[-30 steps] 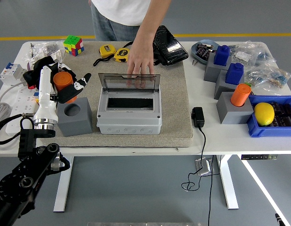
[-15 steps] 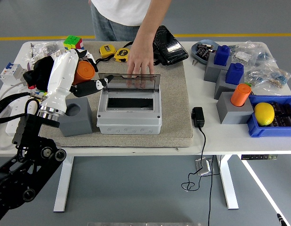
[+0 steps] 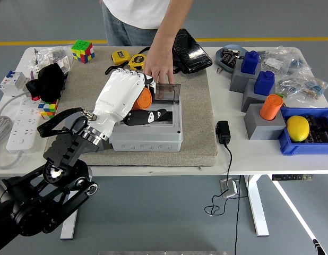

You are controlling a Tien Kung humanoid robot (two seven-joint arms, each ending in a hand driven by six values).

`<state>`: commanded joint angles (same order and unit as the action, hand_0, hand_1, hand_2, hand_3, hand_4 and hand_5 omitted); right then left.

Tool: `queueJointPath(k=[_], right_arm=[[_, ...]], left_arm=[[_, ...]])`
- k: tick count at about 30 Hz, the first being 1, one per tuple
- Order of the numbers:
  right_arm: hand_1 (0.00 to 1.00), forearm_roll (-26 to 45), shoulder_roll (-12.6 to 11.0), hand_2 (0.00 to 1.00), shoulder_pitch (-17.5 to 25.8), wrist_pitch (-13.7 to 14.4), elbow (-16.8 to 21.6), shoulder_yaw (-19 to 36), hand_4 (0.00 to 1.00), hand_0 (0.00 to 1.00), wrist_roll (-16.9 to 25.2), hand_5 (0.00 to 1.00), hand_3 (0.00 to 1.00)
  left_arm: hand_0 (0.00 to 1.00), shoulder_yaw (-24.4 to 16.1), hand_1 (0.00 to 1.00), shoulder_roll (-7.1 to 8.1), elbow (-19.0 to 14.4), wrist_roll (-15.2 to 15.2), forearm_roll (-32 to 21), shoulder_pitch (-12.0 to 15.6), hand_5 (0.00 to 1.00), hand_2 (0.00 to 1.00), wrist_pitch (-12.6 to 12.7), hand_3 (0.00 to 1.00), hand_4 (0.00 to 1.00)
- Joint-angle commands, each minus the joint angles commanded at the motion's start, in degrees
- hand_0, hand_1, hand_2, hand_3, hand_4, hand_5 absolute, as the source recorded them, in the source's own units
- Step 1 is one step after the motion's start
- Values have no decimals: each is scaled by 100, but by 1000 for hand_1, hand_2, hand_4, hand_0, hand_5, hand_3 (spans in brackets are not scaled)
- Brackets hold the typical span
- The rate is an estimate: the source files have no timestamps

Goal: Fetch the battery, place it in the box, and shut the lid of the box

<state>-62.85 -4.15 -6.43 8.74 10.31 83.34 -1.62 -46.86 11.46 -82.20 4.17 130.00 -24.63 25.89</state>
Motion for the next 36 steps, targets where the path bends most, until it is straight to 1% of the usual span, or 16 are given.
queueJointPath(k=[4, 7, 12, 15, 18, 22, 26, 27, 36], right_arm=[[774, -54, -4, 751, 5, 1, 0, 49, 998, 808, -21, 998, 789], [774, -65, -9, 751, 7, 0, 0, 58, 998, 808, -26, 998, 789], [775, -62, -13, 750, 0, 1, 0, 37, 998, 809, -20, 998, 789], [775, -44, -16, 750, -10, 3, 0, 15, 998, 810, -11, 998, 789], [775, -50, -15, 750, -11, 6, 0, 15, 998, 810, -13, 998, 789], [774, -83, -21, 750, -4, 8, 0, 42, 998, 810, -30, 998, 789], [774, -80, -23, 750, -4, 7, 0, 21, 998, 810, -33, 998, 789], [774, -75, -23, 750, -7, 8, 0, 14, 998, 809, -31, 998, 789], [774, -82, -35, 750, -1, 13, 0, -2, 998, 810, -45, 998, 789]], left_arm=[[27, 326, 4, -46, 385, -23, 0, -216, 159, 49, 101, 41, 796], [27, 533, 4, -74, 598, -26, 0, -327, 159, 49, 109, 41, 796], [25, 958, 4, -126, 1047, -39, 0, -551, 161, 50, 109, 42, 794], [25, 1099, 4, -172, 1241, -66, 0, -616, 160, 50, 120, 43, 793], [25, 1151, 4, -219, 1373, -116, 0, -637, 160, 50, 164, 43, 793], [25, 1107, 5, -288, 1557, -152, 0, -661, 167, 50, 205, 43, 780], [25, 1066, 5, -394, 1840, -177, 0, -717, 167, 50, 215, 43, 780], [25, 1062, 5, -410, 1872, -181, 0, -726, 176, 51, 216, 43, 767], [25, 1103, 5, -519, 1979, -202, 0, -739, 178, 51, 223, 44, 764]])
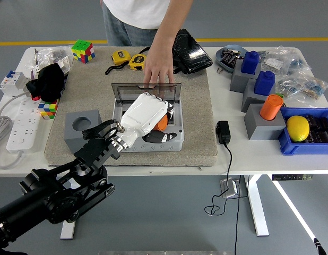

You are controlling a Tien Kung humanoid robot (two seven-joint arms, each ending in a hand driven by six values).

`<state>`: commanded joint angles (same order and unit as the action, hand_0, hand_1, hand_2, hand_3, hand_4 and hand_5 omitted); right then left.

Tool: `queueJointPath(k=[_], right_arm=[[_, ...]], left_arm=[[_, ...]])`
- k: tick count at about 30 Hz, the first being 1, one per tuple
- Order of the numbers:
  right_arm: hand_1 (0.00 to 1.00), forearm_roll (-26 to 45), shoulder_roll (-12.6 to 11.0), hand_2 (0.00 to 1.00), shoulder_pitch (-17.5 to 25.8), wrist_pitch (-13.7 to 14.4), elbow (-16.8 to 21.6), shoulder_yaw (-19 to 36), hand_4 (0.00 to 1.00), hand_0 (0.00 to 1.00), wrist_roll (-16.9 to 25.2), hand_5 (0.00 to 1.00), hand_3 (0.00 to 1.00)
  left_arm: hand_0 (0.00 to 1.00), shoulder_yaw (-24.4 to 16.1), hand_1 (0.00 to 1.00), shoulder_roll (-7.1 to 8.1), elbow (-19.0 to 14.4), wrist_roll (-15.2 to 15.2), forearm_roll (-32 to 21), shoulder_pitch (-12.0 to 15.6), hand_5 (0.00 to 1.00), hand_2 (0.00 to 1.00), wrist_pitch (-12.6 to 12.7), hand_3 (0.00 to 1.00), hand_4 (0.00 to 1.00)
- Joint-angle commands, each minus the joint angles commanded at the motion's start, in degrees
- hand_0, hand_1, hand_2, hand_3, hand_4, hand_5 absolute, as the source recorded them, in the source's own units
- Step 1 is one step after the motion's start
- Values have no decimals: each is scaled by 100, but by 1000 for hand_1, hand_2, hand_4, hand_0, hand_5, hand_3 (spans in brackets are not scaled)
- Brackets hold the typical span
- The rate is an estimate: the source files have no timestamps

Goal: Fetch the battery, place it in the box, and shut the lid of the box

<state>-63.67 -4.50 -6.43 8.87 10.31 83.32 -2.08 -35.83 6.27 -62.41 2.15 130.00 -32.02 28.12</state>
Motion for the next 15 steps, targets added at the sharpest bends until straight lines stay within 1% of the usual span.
queueJointPath(k=[5, 15], right_arm=[[774, -10, -1, 750, 19, 2, 0, 0, 998, 810, -10, 998, 789], [774, 27, 0, 750, -4, 7, 0, -25, 998, 809, 2, 998, 789]], left_arm=[[25, -45, 5, -28, -65, -18, 0, 31, 177, 51, 46, 44, 762], [25, -25, 5, -77, -33, -28, 0, 11, 173, 53, 55, 45, 760]])
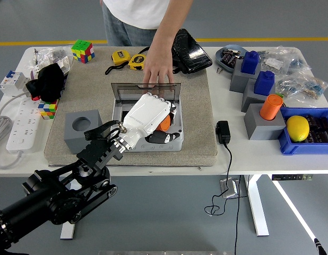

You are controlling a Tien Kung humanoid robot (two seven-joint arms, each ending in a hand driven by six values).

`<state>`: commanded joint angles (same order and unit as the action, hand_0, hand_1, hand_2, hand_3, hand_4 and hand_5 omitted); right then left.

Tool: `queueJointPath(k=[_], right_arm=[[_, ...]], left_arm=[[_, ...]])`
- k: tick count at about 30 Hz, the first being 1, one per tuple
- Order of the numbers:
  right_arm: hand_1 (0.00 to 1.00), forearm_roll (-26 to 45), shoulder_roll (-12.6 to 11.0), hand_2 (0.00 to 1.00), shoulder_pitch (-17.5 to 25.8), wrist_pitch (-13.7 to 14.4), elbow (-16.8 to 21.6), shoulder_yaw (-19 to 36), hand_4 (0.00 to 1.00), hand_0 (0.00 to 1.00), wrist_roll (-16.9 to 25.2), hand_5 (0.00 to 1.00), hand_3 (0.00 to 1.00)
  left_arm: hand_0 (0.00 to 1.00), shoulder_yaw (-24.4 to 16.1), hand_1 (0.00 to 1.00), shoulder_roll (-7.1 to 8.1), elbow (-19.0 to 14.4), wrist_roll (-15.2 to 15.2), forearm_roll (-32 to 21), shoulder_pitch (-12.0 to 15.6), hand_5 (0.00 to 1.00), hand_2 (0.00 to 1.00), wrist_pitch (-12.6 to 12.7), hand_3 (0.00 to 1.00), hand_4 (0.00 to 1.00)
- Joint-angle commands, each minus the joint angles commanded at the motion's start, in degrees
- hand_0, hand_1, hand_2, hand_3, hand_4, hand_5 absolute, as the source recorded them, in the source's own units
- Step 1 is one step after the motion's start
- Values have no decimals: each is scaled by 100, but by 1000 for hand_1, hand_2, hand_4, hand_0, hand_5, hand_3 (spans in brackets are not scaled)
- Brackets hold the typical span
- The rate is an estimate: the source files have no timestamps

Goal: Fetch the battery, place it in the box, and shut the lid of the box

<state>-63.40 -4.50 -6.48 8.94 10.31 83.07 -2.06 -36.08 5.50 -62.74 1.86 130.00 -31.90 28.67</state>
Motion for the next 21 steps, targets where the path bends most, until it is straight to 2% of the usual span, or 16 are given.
queueJointPath(k=[10, 21], right_arm=[[774, 0, 10, 750, 3, -3, 0, 11, 998, 809, 1, 998, 789], [771, 10, 13, 750, 3, -3, 0, 1, 998, 809, 1, 998, 789]], left_arm=[[34, -1, 10, 1, 19, -40, 0, 12, 166, 55, 27, 48, 760], [35, -50, 13, -66, 33, -84, 0, -15, 178, 58, 54, 52, 766]])
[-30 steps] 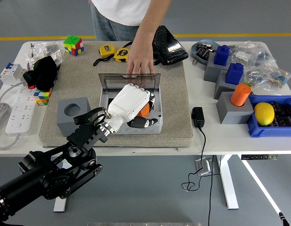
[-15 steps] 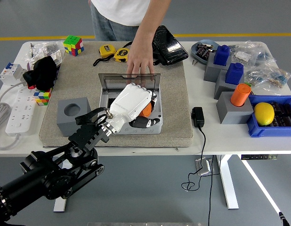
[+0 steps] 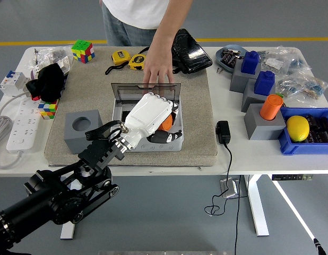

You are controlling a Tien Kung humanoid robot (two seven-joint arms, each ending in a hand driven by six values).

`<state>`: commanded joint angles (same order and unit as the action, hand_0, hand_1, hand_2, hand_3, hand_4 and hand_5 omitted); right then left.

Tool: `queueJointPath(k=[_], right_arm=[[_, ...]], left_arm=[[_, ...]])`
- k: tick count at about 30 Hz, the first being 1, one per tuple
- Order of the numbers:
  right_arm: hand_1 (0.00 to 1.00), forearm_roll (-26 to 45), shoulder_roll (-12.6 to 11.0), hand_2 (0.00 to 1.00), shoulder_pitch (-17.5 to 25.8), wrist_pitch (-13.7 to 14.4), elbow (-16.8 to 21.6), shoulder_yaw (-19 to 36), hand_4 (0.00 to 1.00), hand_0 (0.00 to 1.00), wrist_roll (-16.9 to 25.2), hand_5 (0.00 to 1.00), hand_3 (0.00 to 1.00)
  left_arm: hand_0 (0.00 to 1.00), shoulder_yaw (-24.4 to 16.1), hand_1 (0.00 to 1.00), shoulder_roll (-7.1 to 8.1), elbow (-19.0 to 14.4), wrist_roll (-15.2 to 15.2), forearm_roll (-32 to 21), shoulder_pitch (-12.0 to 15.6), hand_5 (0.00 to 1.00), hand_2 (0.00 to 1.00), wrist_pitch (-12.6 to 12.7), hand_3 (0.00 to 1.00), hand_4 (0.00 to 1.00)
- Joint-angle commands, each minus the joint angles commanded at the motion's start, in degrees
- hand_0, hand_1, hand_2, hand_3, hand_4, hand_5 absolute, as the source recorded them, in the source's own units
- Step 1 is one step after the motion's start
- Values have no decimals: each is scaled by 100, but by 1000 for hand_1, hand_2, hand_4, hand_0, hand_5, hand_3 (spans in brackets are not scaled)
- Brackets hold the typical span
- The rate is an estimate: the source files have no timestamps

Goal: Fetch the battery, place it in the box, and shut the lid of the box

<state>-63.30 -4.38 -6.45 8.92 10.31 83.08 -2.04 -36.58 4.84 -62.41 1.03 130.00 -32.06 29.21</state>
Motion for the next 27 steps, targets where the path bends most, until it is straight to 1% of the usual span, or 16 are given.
queueJointPath(k=[2, 3, 5, 8, 9, 10, 12, 14, 15, 20, 21, 23, 26, 27], right_arm=[[771, 13, 0, 750, -1, 0, 0, -15, 998, 809, 2, 998, 789], [772, 16, 0, 750, -2, 1, 0, -16, 998, 808, 2, 998, 790], [772, 20, 2, 750, 0, 3, 0, -19, 998, 808, 2, 998, 790], [772, 14, 1, 750, 2, 5, 0, -15, 998, 808, -2, 998, 790], [771, 17, 0, 750, 1, 5, 0, -17, 998, 808, -1, 998, 789], [771, 31, 0, 750, -1, 5, 0, -29, 998, 808, 4, 998, 789], [771, 43, -2, 750, -6, 5, 0, -37, 998, 808, 11, 998, 789], [771, 43, -2, 750, -6, 3, 0, -35, 998, 808, 13, 998, 789], [770, 35, -1, 750, -6, 1, 0, -29, 998, 808, 10, 998, 789], [770, 21, 4, 750, -1, -6, 0, -23, 998, 808, 5, 998, 789], [771, 30, 2, 749, -2, -6, 0, -33, 998, 808, 7, 998, 788], [771, 29, -3, 749, -4, -4, 0, -25, 998, 808, 4, 998, 788], [771, 21, -8, 749, 2, -6, 0, -24, 998, 808, -2, 998, 788], [770, 11, -8, 749, 5, -6, 0, -21, 998, 808, -7, 998, 789]], left_arm=[[35, -2, 13, 12, 2, -43, 0, 4, 178, 58, -41, 52, 766], [126, -3, 161, 19, 5, -84, 0, 6, 382, 215, -71, 220, 948], [126, 3, 161, 39, 13, -280, -85, 15, 382, 215, -165, 220, 948], [126, 21, 161, 36, 31, -394, -208, 19, 382, 215, -284, 220, 948], [390, 20, 621, 32, 39, -408, -226, 21, 486, 569, -303, 517, 993], [390, 19, 621, 30, 49, -425, -261, 25, 486, 569, -341, 517, 993], [390, 22, 621, 44, 45, -495, -348, 35, 486, 569, -328, 517, 993], [390, 10, 621, 55, 15, -496, -362, 37, 486, 569, -337, 517, 993], [727, -8, 803, 54, 1, -483, -351, 34, 556, 776, -353, 755, 998], [727, -82, 803, 48, -28, -437, -309, 25, 556, 776, -395, 755, 998], [862, -84, 910, 61, -54, -450, -312, 28, 625, 890, -364, 855, 998], [862, -97, 910, 82, -138, -477, -311, 42, 625, 890, -275, 855, 998], [862, -169, 910, 62, -251, -527, -340, 59, 625, 890, -139, 855, 998], [960, -209, 989, 34, -287, -556, -353, 60, 706, 966, -85, 956, 998]])
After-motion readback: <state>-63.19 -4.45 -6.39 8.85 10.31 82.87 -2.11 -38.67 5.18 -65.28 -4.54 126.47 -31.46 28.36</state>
